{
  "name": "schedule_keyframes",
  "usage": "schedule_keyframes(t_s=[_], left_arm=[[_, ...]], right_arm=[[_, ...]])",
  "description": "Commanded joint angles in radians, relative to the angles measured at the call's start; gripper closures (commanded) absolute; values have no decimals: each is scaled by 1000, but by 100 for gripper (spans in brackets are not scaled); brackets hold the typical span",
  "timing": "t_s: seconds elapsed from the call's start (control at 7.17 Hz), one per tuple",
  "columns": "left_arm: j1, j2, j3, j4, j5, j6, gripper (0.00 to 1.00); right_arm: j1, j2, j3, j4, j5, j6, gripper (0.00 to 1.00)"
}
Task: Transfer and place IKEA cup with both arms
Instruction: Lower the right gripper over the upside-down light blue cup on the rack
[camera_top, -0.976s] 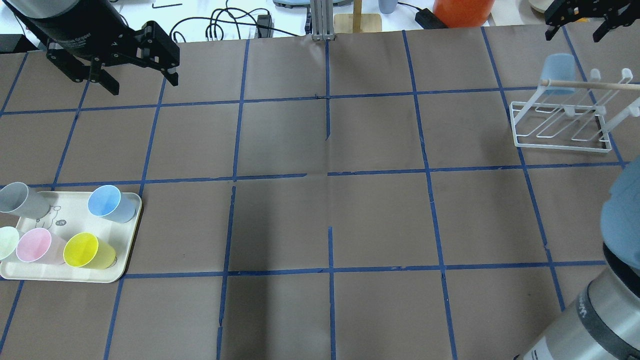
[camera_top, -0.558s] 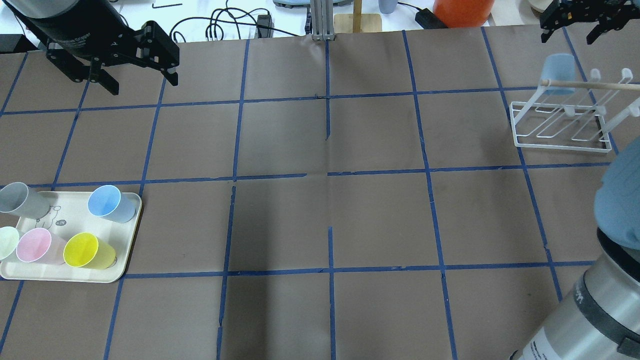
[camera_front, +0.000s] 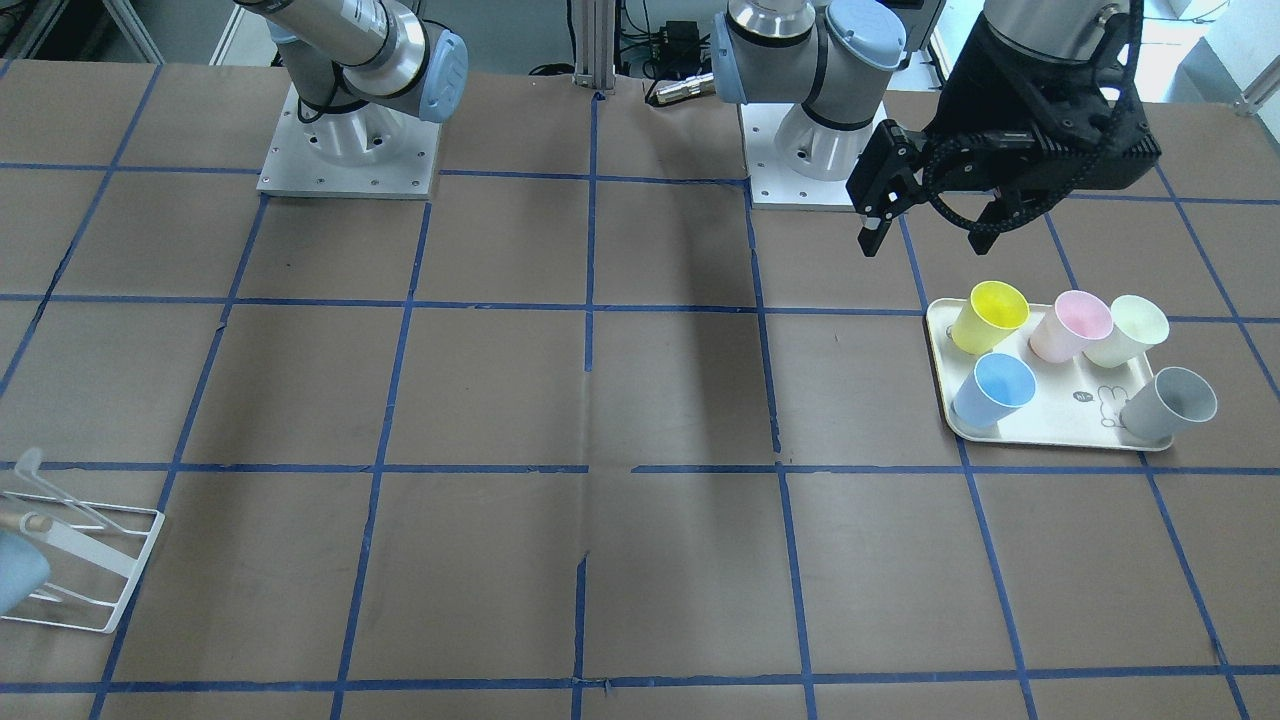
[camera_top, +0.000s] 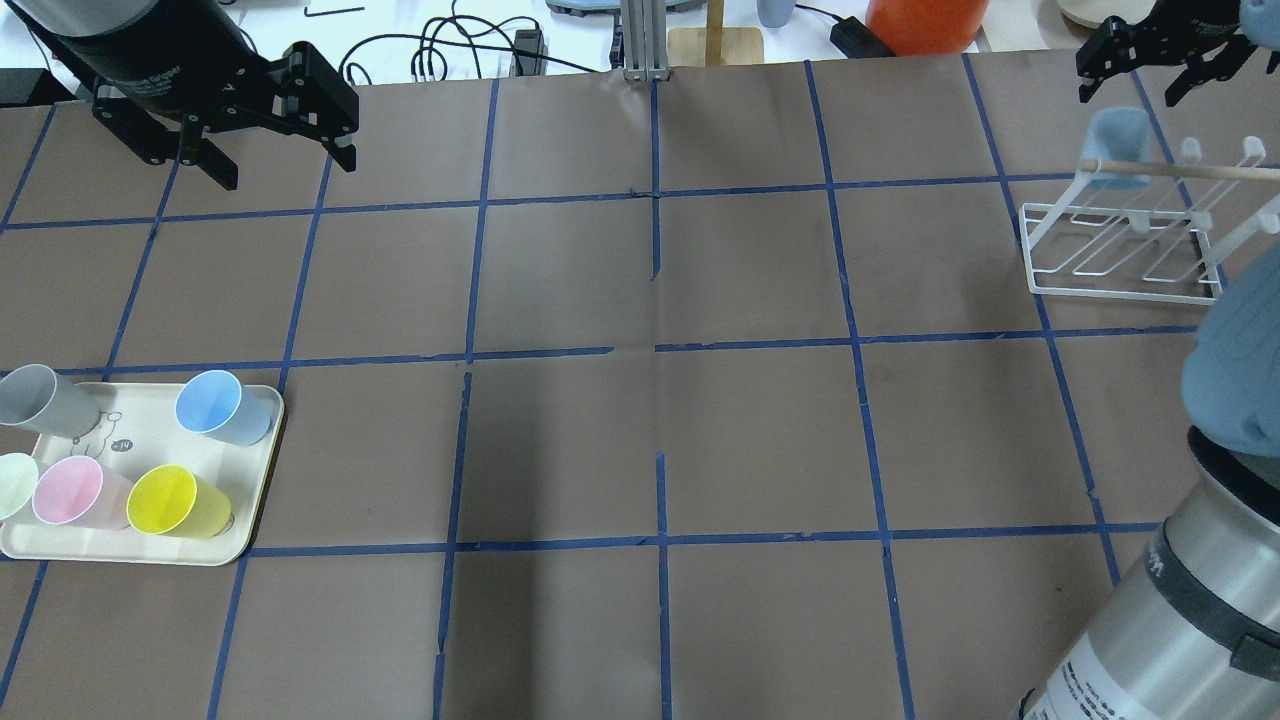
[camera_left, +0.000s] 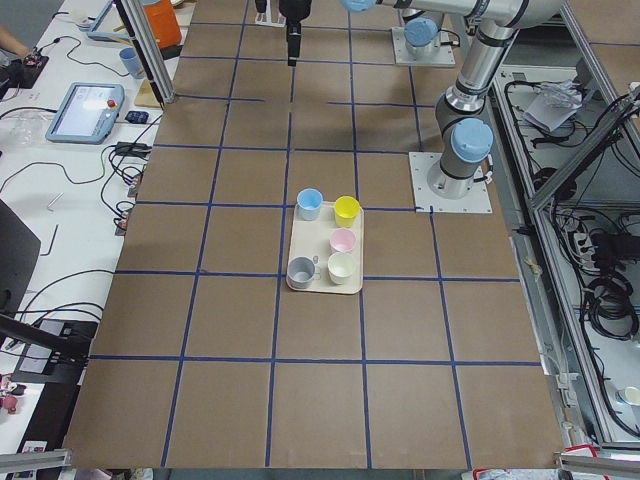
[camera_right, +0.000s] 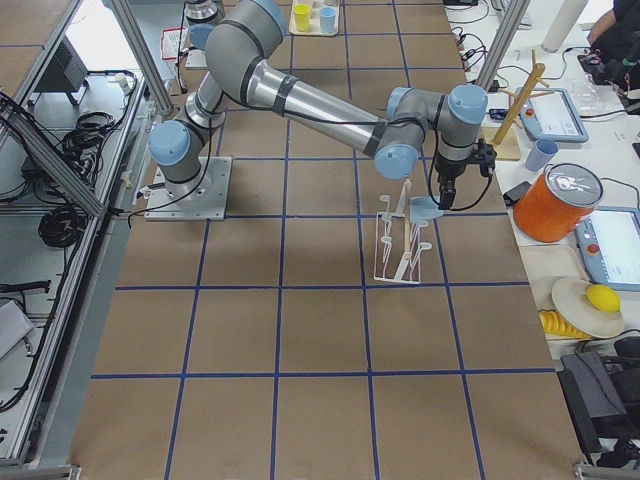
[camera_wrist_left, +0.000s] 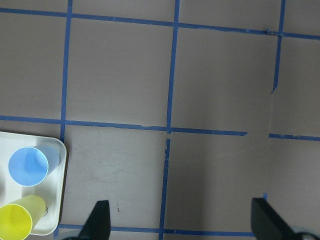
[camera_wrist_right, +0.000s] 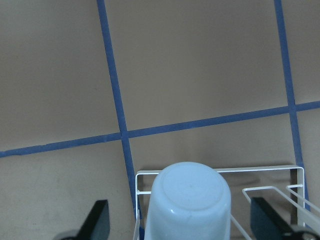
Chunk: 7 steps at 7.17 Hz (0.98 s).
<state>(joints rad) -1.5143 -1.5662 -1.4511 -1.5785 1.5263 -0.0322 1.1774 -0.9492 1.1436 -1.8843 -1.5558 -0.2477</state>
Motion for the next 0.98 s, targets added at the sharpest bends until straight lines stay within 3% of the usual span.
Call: schedule_keyframes(t_s=[0.0, 0.84], left_arm=[[0, 0, 0, 0, 0, 0, 0], [0, 0, 0, 0, 0, 0, 0]], right_arm=[[-1, 27, 1, -1, -1, 5, 0], [-1, 35, 7, 5, -18, 1, 0]])
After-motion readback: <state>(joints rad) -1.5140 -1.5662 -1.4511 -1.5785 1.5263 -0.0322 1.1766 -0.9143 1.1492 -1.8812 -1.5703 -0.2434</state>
